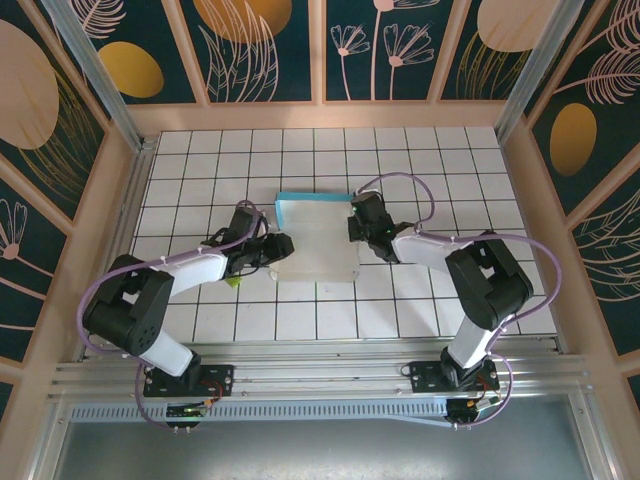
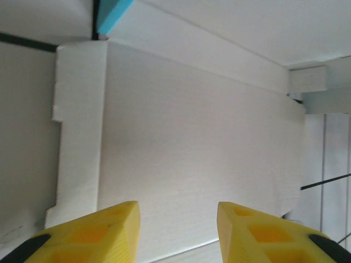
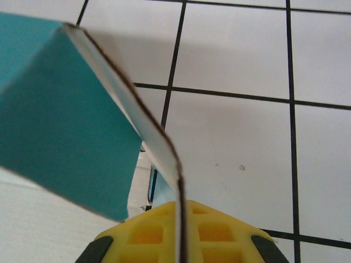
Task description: Fold the paper box
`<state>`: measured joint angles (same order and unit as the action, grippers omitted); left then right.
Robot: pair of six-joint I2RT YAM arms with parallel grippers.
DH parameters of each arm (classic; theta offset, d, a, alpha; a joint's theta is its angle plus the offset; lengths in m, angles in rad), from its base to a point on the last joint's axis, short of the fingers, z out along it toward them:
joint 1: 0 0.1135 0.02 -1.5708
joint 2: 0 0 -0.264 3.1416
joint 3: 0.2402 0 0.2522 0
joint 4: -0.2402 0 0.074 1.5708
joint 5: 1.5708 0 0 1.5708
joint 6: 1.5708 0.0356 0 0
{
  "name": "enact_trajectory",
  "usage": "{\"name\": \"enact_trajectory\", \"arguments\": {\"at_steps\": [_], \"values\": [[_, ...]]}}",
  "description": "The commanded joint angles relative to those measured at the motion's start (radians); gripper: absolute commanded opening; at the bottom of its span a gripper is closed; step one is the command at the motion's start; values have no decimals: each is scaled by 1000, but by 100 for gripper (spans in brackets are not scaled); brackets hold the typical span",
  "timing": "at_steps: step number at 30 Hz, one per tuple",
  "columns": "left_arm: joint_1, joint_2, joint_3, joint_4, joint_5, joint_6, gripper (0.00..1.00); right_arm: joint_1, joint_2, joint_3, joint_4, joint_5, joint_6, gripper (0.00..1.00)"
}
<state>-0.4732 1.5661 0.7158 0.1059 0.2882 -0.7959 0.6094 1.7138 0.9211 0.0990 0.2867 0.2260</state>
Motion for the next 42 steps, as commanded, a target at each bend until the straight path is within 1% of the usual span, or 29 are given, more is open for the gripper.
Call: {"name": "enact_trajectory", "arguments": {"at_steps": [1, 4, 8, 11, 13, 17, 20, 22, 25, 27, 30, 33, 42], "values": [[1, 13, -18, 56, 45, -51, 41, 7, 53, -7, -12, -1, 102, 1], [1, 0, -41, 79, 52, -58, 41, 15, 69, -2, -13, 14, 107, 1], [1, -31, -26, 49, 53, -21, 42, 9, 68, 16, -43, 54, 71, 1], [-12, -64, -3, 21, 59, -7, 41, 5, 59, 18, -48, 56, 41, 1], [-35, -94, 25, -18, 23, -5, 40, 3, 55, 19, -48, 55, 32, 1], [-94, -147, 50, -35, -61, -58, 35, 4, 55, 21, -48, 52, 23, 1], [-143, -137, 38, 50, -63, -128, 29, 3, 50, 21, -50, 51, 21, 1], [-189, -80, 50, 125, -46, -164, 22, 3, 48, 21, -50, 52, 20, 1], [-246, 59, 100, 229, 6, -205, 15, 3, 46, 25, -58, 50, 18, 1], [-270, 138, 134, 285, 23, -238, 12, 3, 44, 26, -61, 49, 21, 1], [-287, 266, 192, 331, 43, -252, 9, 3, 38, 24, -63, 40, 26, 1], [-294, 333, 250, 321, 42, -229, 7, 3, 30, 23, -64, 30, 31, 1], [-294, 497, 248, 352, 31, -237, 4, 3, 33, 60, -116, -11, 77, 1]]}}
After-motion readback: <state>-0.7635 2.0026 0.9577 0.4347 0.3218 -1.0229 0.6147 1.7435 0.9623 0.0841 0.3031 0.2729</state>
